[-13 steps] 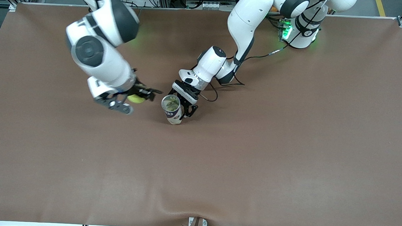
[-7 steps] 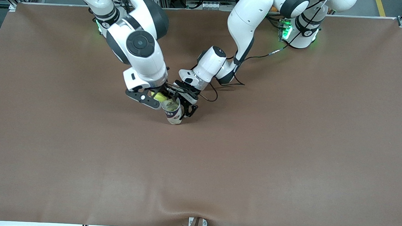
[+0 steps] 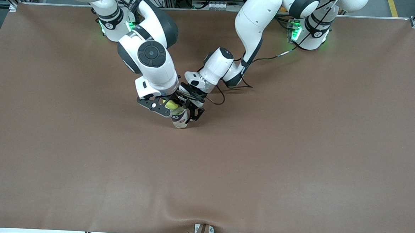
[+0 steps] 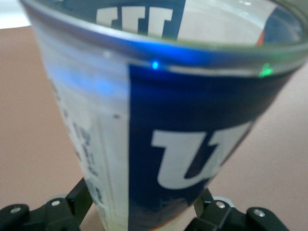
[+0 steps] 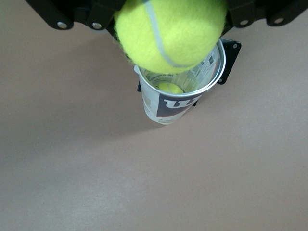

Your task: Insert tennis ball vertically with right arm

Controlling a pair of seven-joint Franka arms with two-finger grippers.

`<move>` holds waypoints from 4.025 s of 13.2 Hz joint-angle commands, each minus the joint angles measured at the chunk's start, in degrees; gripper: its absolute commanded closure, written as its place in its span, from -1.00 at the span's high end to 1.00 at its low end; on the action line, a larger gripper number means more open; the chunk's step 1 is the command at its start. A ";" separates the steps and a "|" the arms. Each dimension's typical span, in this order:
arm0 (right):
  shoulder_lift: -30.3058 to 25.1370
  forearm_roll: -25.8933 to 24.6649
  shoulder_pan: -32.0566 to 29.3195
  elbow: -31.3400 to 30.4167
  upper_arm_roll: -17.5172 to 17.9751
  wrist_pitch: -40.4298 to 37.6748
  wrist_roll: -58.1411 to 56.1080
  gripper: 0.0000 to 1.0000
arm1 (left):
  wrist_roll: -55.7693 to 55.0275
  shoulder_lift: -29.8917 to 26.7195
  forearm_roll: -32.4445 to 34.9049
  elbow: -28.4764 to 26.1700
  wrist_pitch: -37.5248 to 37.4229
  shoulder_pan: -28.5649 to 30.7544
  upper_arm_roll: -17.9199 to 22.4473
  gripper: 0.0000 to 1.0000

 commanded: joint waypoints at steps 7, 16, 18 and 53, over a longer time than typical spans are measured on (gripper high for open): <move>1.21 -1.89 1.06 0.92 -0.49 0.61 2.59 1.00 | -0.26 -0.57 -1.13 -0.35 0.20 -0.78 0.68 0.78; -0.38 -0.93 -3.59 10.55 0.04 -12.08 -5.99 1.00 | -0.52 -0.66 -1.30 -0.44 0.12 -0.69 0.68 1.00; -0.55 -0.58 -6.13 16.97 0.13 -21.49 -13.80 1.00 | -0.52 -0.75 -1.48 -0.52 0.12 -0.69 0.68 1.00; -23.84 12.87 5.28 13.75 -42.15 -26.19 -66.14 1.00 | -3.84 -43.20 13.60 -11.92 -74.32 6.85 16.04 1.00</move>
